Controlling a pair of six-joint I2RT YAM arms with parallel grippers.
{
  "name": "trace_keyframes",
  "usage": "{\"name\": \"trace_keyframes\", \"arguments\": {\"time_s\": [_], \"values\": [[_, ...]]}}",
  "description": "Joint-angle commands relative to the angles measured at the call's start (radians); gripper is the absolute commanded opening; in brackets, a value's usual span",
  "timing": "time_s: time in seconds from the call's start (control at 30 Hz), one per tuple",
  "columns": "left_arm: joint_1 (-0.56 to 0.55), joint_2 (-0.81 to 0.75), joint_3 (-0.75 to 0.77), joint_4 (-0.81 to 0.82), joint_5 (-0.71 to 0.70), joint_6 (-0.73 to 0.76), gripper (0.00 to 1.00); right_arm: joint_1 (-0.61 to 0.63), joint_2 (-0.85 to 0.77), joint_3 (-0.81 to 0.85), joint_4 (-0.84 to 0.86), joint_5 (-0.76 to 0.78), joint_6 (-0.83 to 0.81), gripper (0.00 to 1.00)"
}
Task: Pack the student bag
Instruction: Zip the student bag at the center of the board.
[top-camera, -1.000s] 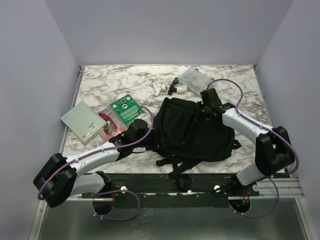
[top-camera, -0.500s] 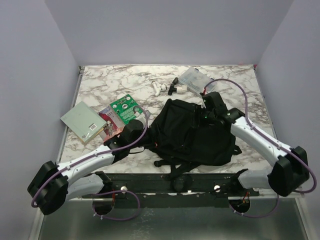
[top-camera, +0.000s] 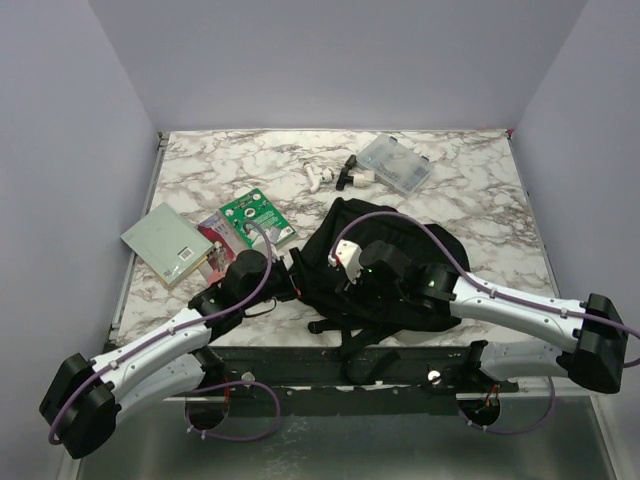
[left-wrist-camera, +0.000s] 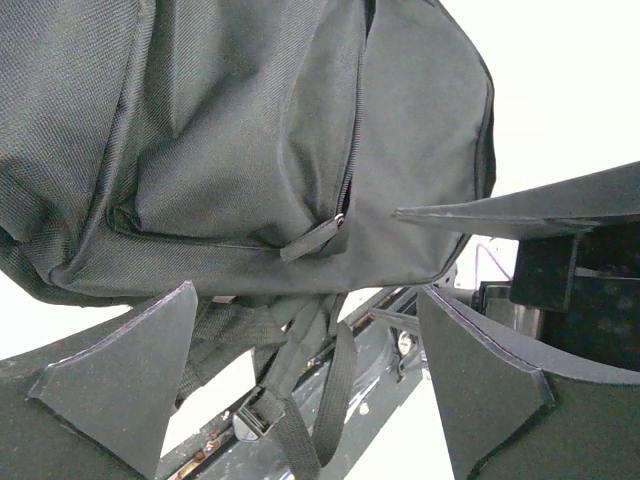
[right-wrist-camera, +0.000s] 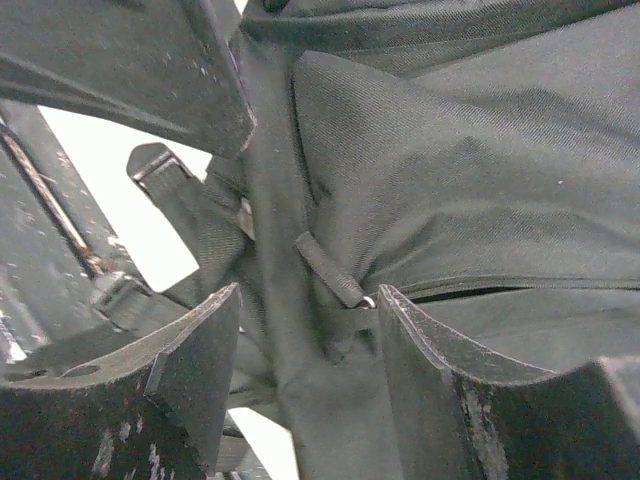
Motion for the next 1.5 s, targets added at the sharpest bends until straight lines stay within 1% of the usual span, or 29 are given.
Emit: {"name": "trace_keyframes", "arguments": {"time_s": [0.0, 0.07, 0.13, 0.2, 0.4, 0.57, 0.7, 0.87, 1.07, 1.13, 1.27, 1.47], "values": [[0.006, -0.039, -0.026, -0.014, -0.015, -0.019, 0.94, 0.005, 0.046, -0.002, -0.011, 0.044, -0.240, 0.60], [0.007, -0.049, -0.034, -0.014, -0.003, -0.025, 0.94, 0.004, 0.066, -0.004, -0.023, 0.056, -0.275, 0.60], [0.007, -0.065, -0.046, -0.014, -0.004, -0.029, 0.94, 0.004, 0.076, -0.012, -0.010, 0.033, -0.296, 0.60], [0.009, -0.088, -0.058, -0.014, -0.009, -0.026, 0.94, 0.004, 0.080, -0.027, 0.018, 0.006, -0.301, 0.60], [0.020, -0.137, -0.080, -0.018, 0.010, -0.019, 0.95, 0.004, 0.132, -0.052, 0.054, 0.007, -0.301, 0.60], [0.029, -0.151, -0.099, -0.018, 0.014, -0.020, 0.95, 0.004, 0.188, -0.068, 0.078, 0.065, -0.291, 0.57], [0.041, -0.153, -0.102, -0.018, 0.024, -0.017, 0.95, 0.005, 0.184, -0.082, 0.118, 0.091, -0.285, 0.50], [0.043, -0.140, -0.098, -0.018, 0.028, -0.019, 0.95, 0.004, 0.172, -0.090, 0.155, 0.121, -0.278, 0.30], [0.044, -0.124, -0.091, -0.018, 0.033, -0.021, 0.95, 0.005, 0.118, -0.102, 0.195, 0.115, -0.229, 0.18], [0.044, -0.113, -0.086, -0.018, 0.040, -0.023, 0.95, 0.003, 0.099, -0.103, 0.198, 0.111, -0.207, 0.11], [0.044, -0.055, -0.057, -0.014, 0.084, -0.024, 0.93, 0.003, 0.073, -0.114, 0.214, 0.105, -0.159, 0.01], [0.043, 0.028, -0.052, 0.044, 0.125, -0.068, 0.89, 0.002, 0.050, -0.149, 0.242, 0.084, -0.121, 0.01]]}}
